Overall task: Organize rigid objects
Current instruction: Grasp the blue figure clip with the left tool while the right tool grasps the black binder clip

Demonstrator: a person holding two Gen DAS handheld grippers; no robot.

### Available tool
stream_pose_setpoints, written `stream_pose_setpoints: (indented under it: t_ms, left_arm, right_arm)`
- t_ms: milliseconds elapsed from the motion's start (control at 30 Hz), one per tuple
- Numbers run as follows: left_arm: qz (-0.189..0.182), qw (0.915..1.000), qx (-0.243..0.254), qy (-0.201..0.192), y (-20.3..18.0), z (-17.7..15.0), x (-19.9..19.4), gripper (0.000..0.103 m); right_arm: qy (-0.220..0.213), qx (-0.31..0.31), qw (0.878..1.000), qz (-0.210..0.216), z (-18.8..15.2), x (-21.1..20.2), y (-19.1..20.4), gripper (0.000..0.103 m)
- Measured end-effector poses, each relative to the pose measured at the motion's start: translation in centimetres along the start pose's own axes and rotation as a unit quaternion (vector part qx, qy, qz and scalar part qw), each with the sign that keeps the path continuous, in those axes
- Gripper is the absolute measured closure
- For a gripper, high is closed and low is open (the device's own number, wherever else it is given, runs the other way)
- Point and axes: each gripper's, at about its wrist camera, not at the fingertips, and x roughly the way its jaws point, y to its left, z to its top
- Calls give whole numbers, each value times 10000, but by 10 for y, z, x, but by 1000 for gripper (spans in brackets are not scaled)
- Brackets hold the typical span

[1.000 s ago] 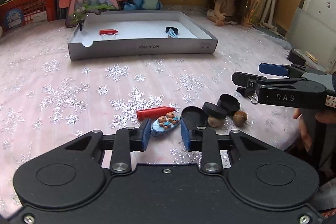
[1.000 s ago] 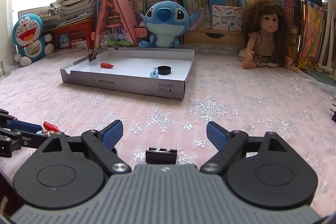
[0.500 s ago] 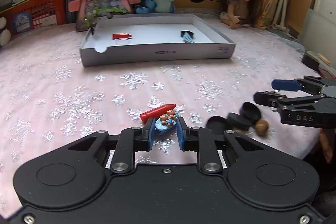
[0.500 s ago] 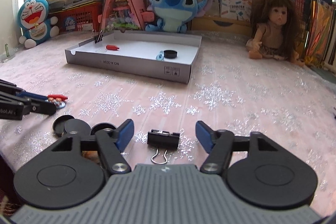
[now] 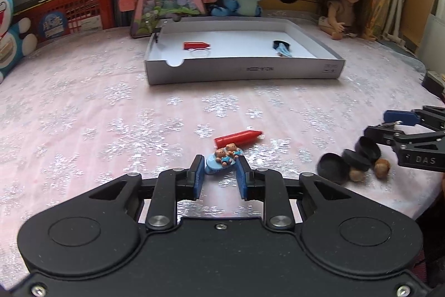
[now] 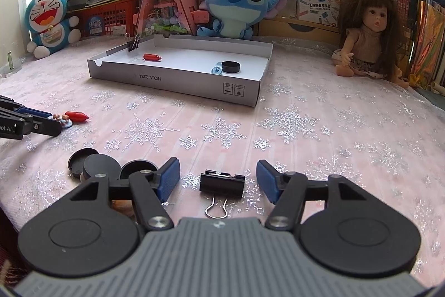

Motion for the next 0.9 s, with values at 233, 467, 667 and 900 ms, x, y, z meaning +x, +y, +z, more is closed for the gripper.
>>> stream_pose_setpoints:
  t_ms: [233, 467, 667, 900]
  left_arm:
    - [300, 9995, -68, -52, 9, 0, 2, 66]
    - [419, 9989, -156, -141, 10, 0, 1, 59]
    - [292, 9995, -98, -122, -1, 1, 2, 56]
    - [847, 9958, -305, -149, 19, -1, 3, 56]
  right_arm:
    - [-42, 38, 10000, -61, -3, -1, 0, 30]
    - [-56, 71, 9999, -76, -3, -1, 0, 30]
    - [-63, 82, 9999, -93, -4, -2, 0, 30]
    - [-76, 80, 9999, -108, -4, -1, 1, 30]
